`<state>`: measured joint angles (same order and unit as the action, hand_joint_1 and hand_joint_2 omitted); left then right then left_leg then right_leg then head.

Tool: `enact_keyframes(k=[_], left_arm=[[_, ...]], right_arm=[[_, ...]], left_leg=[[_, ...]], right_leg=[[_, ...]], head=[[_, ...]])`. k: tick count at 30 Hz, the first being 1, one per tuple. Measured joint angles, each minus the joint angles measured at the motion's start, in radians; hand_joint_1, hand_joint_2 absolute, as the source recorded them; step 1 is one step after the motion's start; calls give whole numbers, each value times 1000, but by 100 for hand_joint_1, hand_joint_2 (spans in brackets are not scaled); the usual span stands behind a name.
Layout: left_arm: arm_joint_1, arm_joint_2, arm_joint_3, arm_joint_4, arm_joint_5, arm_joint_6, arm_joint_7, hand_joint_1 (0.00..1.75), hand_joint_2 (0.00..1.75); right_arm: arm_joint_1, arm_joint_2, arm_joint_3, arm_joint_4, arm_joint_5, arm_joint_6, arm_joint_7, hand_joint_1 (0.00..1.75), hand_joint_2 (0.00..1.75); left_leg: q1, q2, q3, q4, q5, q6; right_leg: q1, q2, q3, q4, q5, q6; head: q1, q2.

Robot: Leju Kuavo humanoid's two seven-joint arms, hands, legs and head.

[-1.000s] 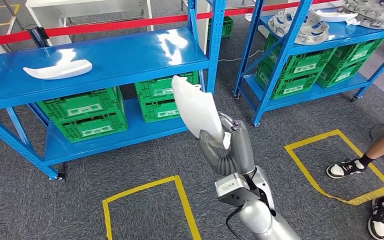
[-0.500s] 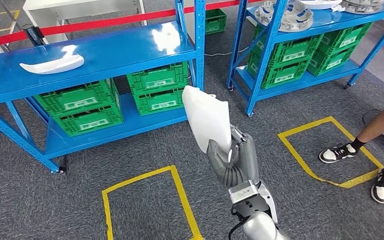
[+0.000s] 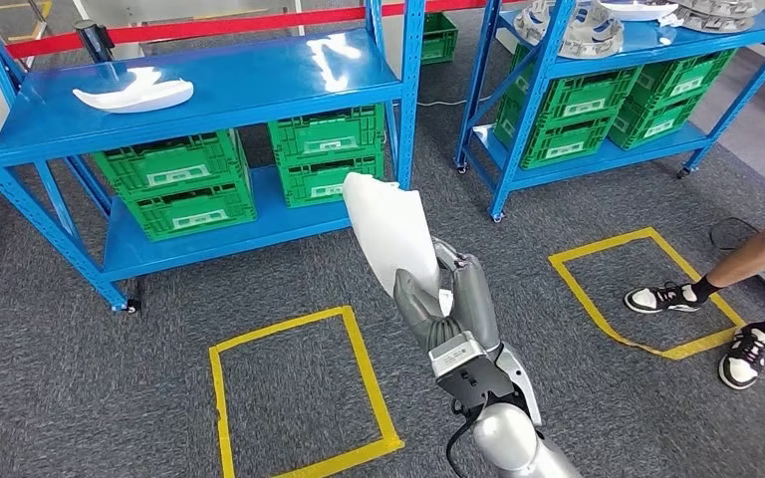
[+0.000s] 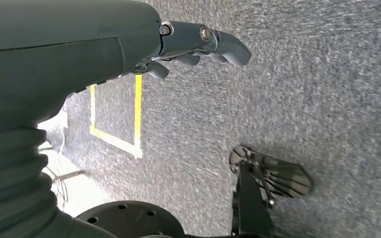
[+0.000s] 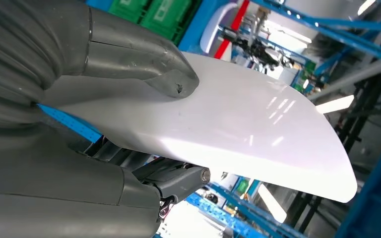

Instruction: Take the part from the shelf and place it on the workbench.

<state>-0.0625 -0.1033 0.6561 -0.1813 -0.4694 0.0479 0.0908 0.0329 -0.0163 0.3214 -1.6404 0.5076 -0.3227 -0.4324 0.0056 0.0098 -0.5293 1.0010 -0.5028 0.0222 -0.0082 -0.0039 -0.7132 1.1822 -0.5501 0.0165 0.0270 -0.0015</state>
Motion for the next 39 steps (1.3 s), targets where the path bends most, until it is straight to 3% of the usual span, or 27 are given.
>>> enact_keyframes(k=[1,2,3,4,6,8,9,11,12,14,16,17,18,19,21,23,24,26,27,29,31,32,33,34,36,38,39], left_arm=[[-2,-1,0,0,-11,-2,1,0,175],[-4,-1,-2,0,-26,-3,4,0,175],[-6,-1,-5,0,-42,-4,8,0,175],[-6,-1,-10,0,-56,-2,13,0,175],[-7,-1,-17,0,-64,8,18,0,175],[-7,2,-18,0,-55,21,17,0,175],[-6,4,-18,0,-47,27,16,0,175],[-3,9,-17,0,-30,38,20,0,175],[-1,11,-16,0,-22,43,25,0,175],[4,15,-12,0,-13,47,41,0,175],[7,15,-10,1,-15,49,62,0,175],[8,15,-10,1,-17,50,70,0,175],[8,15,-10,1,-18,52,77,0,175],[8,15,-10,1,-19,53,81,0,175],[7,13,-10,1,-18,55,87,0,175],[5,10,-10,1,-15,55,85,0,175],[5,8,-9,1,-13,55,79,0,175],[6,3,-3,1,-5,55,61,0,175],[6,1,1,1,1,55,49,0,175],[5,1,11,1,14,54,26,0,175],[2,5,20,0,19,48,10,0,175],[1,7,23,0,16,43,4,0,175],[0,9,25,0,9,35,0,0,175],[-1,11,26,0,0,28,-3,0,175],[-6,13,26,0,-17,18,0,0,175],[-13,14,26,0,-27,14,7,0,175],[-15,15,26,-1,-31,12,10,0,175]], right_arm=[[0,-4,-4,-5,8,17,11,175,175],[2,-7,-8,-10,19,34,24,175,175],[4,-11,-12,-17,31,51,37,175,175],[7,-13,-15,-26,42,66,46,175,175],[9,-16,-17,-45,60,86,53,175,175],[6,-17,-17,-60,71,98,56,175,175],[4,-17,-18,-65,73,102,57,175,175],[1,-17,-22,-69,75,109,59,175,175],[0,-17,-24,-71,75,112,60,175,175],[-2,-17,-28,-76,75,117,61,175,175],[-1,-17,-33,-81,75,124,61,175,175],[1,-18,-35,-83,75,127,61,175,175],[2,-18,-37,-85,75,130,62,175,175],[4,-19,-38,-88,75,132,62,175,175],[5,-21,-41,-91,74,134,61,175,175],[1,-22,-43,-95,67,138,58,175,175],[-3,-23,-44,-96,61,142,54,175,175],[-14,-24,-44,-95,47,151,43,175,175],[-19,-25,-45,-93,37,152,36,175,175],[-31,-27,-46,-86,19,150,22,175,175],[-42,-28,-47,-80,8,146,12,175,175],[-46,-28,-47,-77,6,143,9,175,175],[-47,-28,-47,-76,5,139,8,175,175],[-48,-28,-47,-75,6,134,9,175,175],[-47,-28,-47,-79,6,125,12,175,175],[-39,-27,-49,-92,0,121,14,175,175],[-32,-27,-50,-98,-7,122,13,175,175]], left_leg=[[-1,1,-16,2,13,1],[-2,1,-33,4,27,1],[-2,1,-53,8,39,0],[-3,2,-71,12,50,-2],[-4,2,-101,22,69,-9],[-5,3,-116,28,86,-19],[-4,4,-119,26,95,-25],[-3,4,-122,20,111,-37],[-2,2,-129,27,100,-43],[0,-3,-153,93,20,-52],[2,-6,-180,220,-78,-60],[2,-6,-184,274,-97,-63],[3,-6,-176,303,-91,-64],[3,-6,-151,298,-67,-64],[4,-6,-56,190,-30,-61],[1,-9,38,49,-48,-53],[-1,-11,58,10,-62,-47],[-4,-10,50,-4,-54,-30],[-3,-8,41,-4,-43,-21],[0,-2,18,-5,-18,-6],[-1,0,-14,-2,8,1],[-2,1,-32,1,22,2],[-3,1,-52,5,35,1],[-3,1,-72,9,48,0],[-3,1,-106,19,69,-4],[-5,0,-128,27,86,-13],[-4,-1,-132,27,94,-19]], right_leg=[[0,1,-12,65,-37,2],[0,1,-13,112,-49,2],[0,2,0,131,-38,0],[1,2,32,113,-12,-2],[3,2,138,-15,20,-12],[9,3,227,-147,2,-22],[12,4,244,-180,-9,-26],[12,2,233,-191,4,-36],[9,0,223,-193,15,-44],[4,-4,198,-196,40,-58],[4,-4,166,-194,65,-61],[4,-4,150,-191,77,-60],[4,-5,132,-187,89,-58],[4,-5,114,-182,101,-55],[4,-5,79,-170,121,-48],[6,-6,57,-162,141,-38],[6,-6,52,-162,152,-33],[6,-6,47,-168,173,-22],[4,-4,42,-164,167,-16],[2,0,20,-108,96,-4],[1,1,-10,20,-11,3],[0,1,-19,83,-40,4],[0,1,-15,124,-42,4],[1,1,5,131,-23,3],[2,1,98,41,22,-4],[7,0,209,-113,4,-16],[10,-1,241,-165,-13,-21]], head=[[0,0],[0,0],[0,0],[0,0],[0,0],[1,0],[1,0],[3,0],[2,0],[0,0],[-2,0],[-2,0],[-2,0],[-2,0],[-2,0],[0,0],[0,0],[-1,0],[-2,0],[-1,0],[0,0],[0,0],[0,0],[0,0],[0,0],[1,0],[2,0]])
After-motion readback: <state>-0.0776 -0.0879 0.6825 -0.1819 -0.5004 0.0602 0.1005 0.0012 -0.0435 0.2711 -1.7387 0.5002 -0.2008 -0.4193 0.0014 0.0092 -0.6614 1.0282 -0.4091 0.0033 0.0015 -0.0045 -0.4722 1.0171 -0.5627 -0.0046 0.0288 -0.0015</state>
